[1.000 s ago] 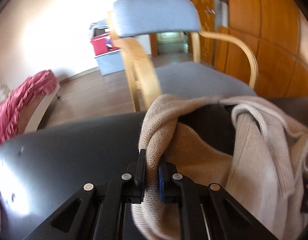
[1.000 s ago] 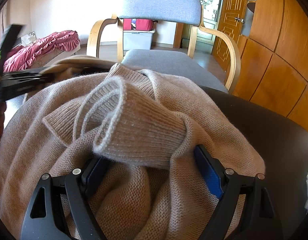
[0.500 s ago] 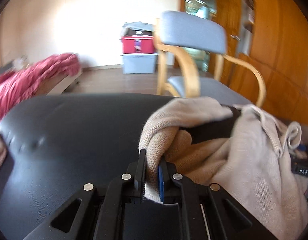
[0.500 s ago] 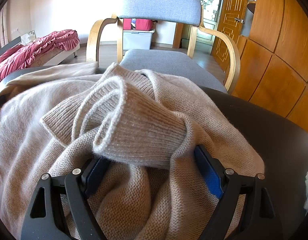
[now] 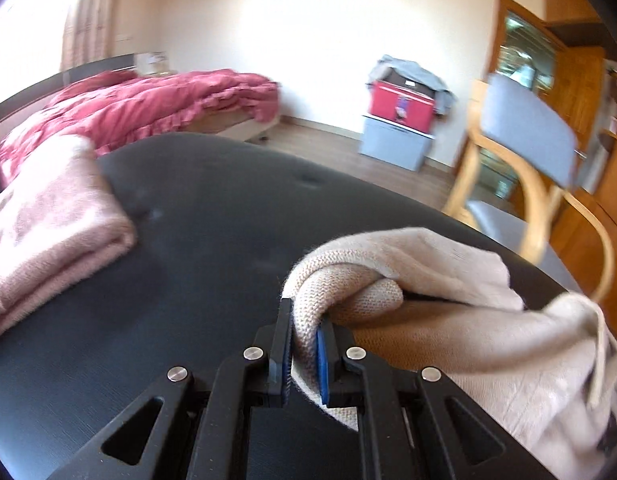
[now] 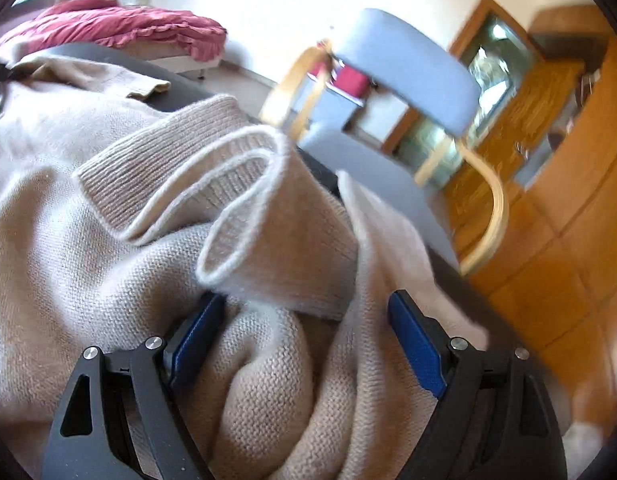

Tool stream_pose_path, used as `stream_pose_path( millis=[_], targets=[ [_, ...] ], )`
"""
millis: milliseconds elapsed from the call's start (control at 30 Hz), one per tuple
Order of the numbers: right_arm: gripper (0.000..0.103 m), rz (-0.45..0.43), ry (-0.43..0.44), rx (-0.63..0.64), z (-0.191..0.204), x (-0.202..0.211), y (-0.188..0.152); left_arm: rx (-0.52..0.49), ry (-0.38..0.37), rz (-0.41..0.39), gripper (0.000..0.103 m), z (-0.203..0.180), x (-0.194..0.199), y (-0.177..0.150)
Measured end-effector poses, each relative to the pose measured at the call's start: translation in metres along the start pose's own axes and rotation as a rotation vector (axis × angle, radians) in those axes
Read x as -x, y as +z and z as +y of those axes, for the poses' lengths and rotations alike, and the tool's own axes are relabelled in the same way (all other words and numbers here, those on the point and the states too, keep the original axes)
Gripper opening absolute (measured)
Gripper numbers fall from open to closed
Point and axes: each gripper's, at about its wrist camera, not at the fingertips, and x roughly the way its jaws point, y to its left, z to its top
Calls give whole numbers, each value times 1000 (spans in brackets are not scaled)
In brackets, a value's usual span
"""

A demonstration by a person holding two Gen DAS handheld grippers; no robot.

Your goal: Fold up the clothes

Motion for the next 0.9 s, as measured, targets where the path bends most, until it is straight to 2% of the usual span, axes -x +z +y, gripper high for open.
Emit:
stream_pose_path(
  millis=[67, 133, 233, 333, 433, 500, 567, 600, 633, 667, 733, 767, 900],
  targets=[
    [87, -19, -13, 61, 15, 2, 6, 25, 79, 2, 10, 10, -1, 8],
    [87, -44, 16, 85, 21, 6, 7, 81, 99, 8, 12, 19, 8, 13],
    [87, -80, 51, 92, 22, 12, 7, 169, 83, -50, 15, 19, 40, 16],
    [87, -116, 86, 44, 12, 20, 5, 191, 9, -164, 16, -11, 79, 11],
    [87, -215, 207, -159, -29, 40, -2, 59, -135, -164, 18, -60, 86, 0],
    [87, -275, 284, -388, -69, 47, -11, -87, -217, -137, 18, -104, 79, -11],
    [87, -286, 340, -640, -108, 47, -25, -223, -270, -103, 19, -146, 66, -28],
    [87, -260, 350, -729, -125, 41, -30, -274, -287, -69, 19, -163, 54, -37],
    [81, -219, 343, -779, -138, 35, -32, -325, -305, -34, 19, -181, 42, -45],
    [78, -167, 307, -786, -149, 28, -28, -357, -301, -8, 19, -191, 31, -51],
    [71, -92, 227, -726, -155, 19, -17, -389, -254, 94, 19, -201, 1, -62],
    [70, -59, 201, -682, -156, 14, -9, -377, -257, 134, 19, -201, -8, -63],
    [69, 27, 190, -548, -140, -12, 37, -249, -373, 164, 20, -174, -16, -57]
  ],
)
